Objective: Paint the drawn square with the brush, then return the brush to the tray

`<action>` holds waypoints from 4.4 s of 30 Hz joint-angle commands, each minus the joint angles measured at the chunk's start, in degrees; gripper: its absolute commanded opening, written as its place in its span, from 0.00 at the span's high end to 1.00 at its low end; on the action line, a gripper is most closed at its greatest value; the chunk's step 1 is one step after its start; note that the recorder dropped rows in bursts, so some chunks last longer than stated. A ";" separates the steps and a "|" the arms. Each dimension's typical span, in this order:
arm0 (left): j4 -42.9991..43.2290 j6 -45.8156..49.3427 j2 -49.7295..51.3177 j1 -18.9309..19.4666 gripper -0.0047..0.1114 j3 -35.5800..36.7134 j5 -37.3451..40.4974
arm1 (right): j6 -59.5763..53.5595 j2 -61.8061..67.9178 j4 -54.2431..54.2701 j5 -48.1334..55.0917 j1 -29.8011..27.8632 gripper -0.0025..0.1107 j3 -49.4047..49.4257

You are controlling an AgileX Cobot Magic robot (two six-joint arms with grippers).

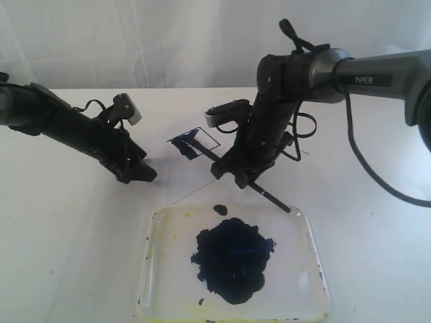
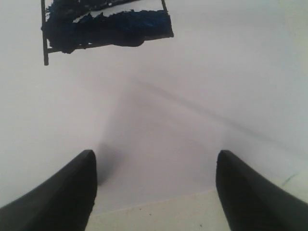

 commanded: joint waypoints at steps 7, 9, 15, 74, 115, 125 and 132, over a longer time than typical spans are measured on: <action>3.63 -1.16 1.41 -0.02 0.34 0.98 1.21 | -2.39 -0.61 -3.89 1.03 0.14 0.98 -0.14; 3.63 -0.62 1.41 -0.02 0.34 0.98 1.21 | -7.15 -0.61 -1.82 4.11 0.25 0.98 -0.14; 3.63 0.25 1.41 -0.02 0.34 0.98 1.11 | -1.57 -0.64 -2.58 2.96 0.13 0.98 -0.14; 9.27 3.05 1.10 -1.50 0.34 1.09 -3.02 | 3.61 5.18 -10.05 5.78 -0.11 0.98 -11.28; 9.27 1.52 1.10 -1.50 0.34 1.09 -3.12 | 9.98 3.40 -12.04 6.51 -0.11 0.98 -11.50; 9.27 1.52 1.10 -1.50 0.34 1.09 -3.12 | 7.13 3.40 -11.42 9.33 -0.11 0.98 -11.50; 9.27 1.52 1.10 -1.50 0.34 1.09 -3.12 | 4.97 5.13 -8.33 8.88 -0.11 0.98 -11.50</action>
